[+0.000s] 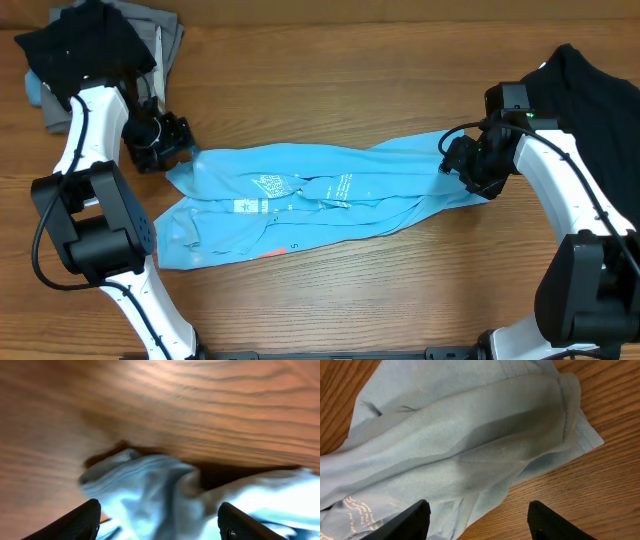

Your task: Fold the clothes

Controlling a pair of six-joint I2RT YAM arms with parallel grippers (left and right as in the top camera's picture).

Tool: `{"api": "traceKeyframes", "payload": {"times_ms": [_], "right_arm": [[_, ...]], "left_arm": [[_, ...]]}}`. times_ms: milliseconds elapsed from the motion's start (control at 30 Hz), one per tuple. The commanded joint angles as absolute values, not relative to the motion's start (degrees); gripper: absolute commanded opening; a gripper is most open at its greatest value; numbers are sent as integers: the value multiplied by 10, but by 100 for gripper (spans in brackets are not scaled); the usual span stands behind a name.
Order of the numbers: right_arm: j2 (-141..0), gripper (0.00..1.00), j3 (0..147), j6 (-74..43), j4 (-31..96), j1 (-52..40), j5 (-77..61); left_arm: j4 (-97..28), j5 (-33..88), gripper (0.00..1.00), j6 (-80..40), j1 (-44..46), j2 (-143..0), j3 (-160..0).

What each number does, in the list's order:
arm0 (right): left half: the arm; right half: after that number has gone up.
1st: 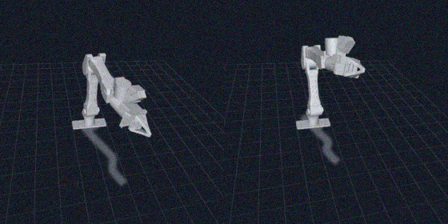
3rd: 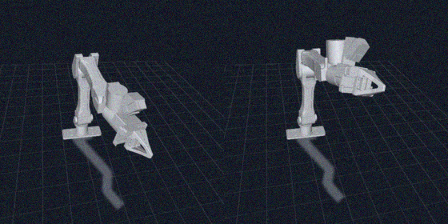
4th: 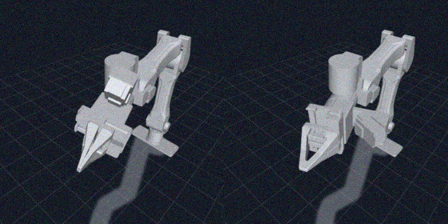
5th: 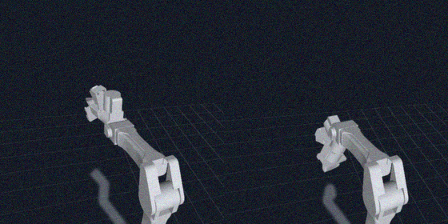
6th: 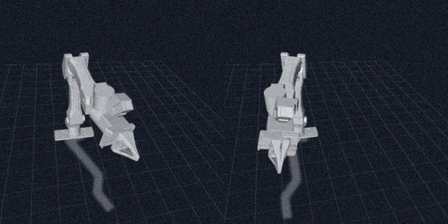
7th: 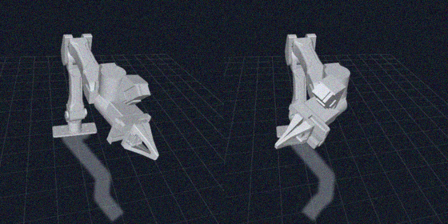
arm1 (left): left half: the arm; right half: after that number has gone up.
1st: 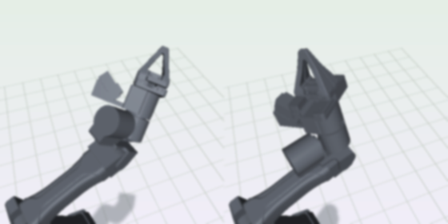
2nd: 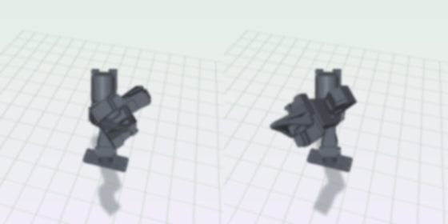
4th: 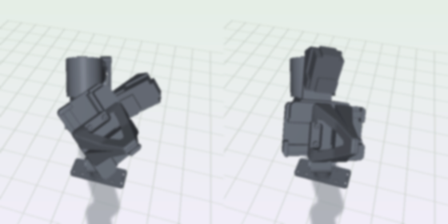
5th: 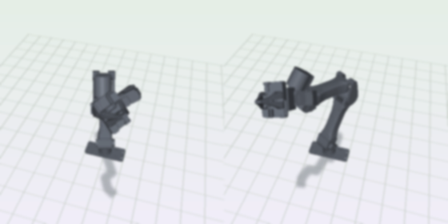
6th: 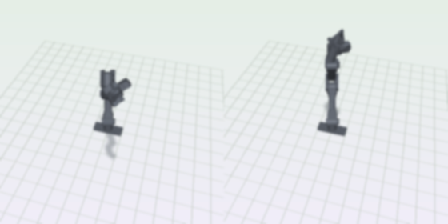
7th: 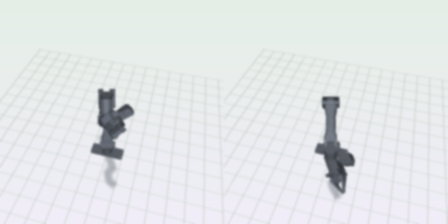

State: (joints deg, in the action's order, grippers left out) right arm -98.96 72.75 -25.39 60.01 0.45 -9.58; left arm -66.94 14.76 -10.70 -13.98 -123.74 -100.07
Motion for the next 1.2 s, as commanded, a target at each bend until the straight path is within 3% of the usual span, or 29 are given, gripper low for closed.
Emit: {"api": "traceKeyframes", "payload": {"times_ms": [0,67,233,467,600,933,1167], "right_arm": [[-990,67,727,-250,598,5,-88],[-990,66,727,-250,598,5,-88],[-990,67,727,-250,609,5,-89],[-990,67,727,-241,618,5,-88],[-990,67,727,-241,611,5,-89],[-990,67,727,-242,603,5,-91],[-990,68,727,-242,608,5,-91]], "left_arm": [[-662,269,78,-37,-139,-1226,-994],[-665,313,77,-10,-139,-1226,-994],[-655,270,79,-19,-151,-1226,-995],[-664,216,79,-110,-237,-1225,-1011],[-709,200,78,-96,-267,-1225,-1010],[-686,160,78,-95,-225,-1226,-973],[-649,60,79,-179,-164,-1226,-927]]}}
